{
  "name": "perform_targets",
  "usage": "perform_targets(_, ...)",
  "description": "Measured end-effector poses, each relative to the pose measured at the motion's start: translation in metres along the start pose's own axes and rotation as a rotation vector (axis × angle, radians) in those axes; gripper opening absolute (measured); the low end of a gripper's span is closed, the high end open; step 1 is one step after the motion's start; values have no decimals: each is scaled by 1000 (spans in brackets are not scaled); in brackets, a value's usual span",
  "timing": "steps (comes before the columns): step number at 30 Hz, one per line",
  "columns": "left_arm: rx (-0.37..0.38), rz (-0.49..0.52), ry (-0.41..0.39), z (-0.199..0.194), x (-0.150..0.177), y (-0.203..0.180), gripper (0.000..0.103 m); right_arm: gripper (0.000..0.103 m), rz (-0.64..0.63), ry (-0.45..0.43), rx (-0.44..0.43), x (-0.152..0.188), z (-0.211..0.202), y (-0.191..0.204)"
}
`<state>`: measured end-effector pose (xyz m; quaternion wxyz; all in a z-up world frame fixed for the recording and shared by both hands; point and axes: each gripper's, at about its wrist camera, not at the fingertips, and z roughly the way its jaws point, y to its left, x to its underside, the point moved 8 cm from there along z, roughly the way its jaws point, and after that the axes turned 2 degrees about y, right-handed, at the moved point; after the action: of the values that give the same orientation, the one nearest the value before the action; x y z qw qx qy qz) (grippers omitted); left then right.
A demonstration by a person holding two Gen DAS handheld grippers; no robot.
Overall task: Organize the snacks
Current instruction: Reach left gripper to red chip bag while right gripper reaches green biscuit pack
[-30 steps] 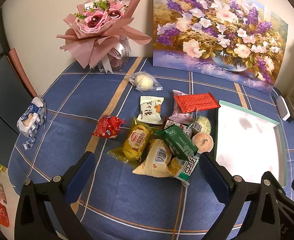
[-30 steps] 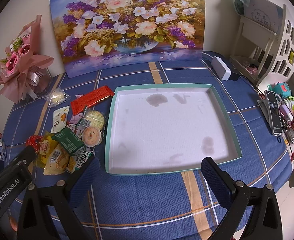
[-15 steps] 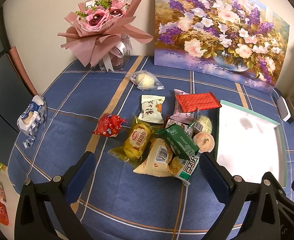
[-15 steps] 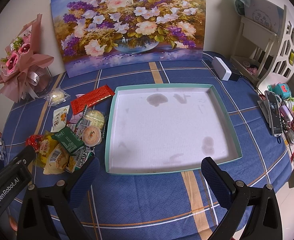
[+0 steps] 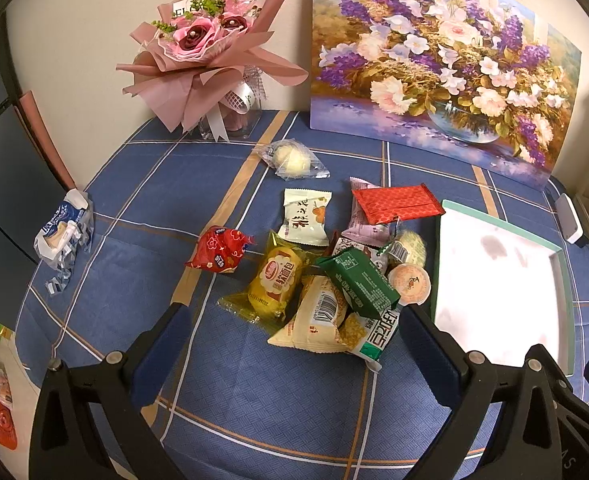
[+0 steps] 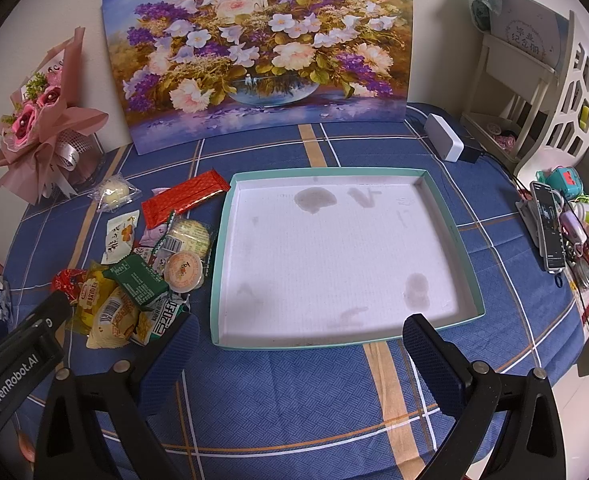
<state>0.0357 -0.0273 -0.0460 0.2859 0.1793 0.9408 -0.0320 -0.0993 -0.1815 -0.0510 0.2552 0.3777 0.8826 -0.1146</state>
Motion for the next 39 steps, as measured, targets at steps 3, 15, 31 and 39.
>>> perform_targets(3, 0, 0, 0, 0, 0, 0, 103, 103, 0, 0, 0, 0, 0, 0)
perform_targets(15, 32, -103, 82, 25, -7, 25, 103, 103, 24, 104, -209, -4, 23, 35)
perform_targets(31, 56, -197, 236, 90, -10, 68, 103, 103, -104, 181, -351, -5, 65, 117)
perform_targets(39, 65, -192, 275, 118, -22, 80, 103, 101, -188, 213, -372, -8, 91, 147)
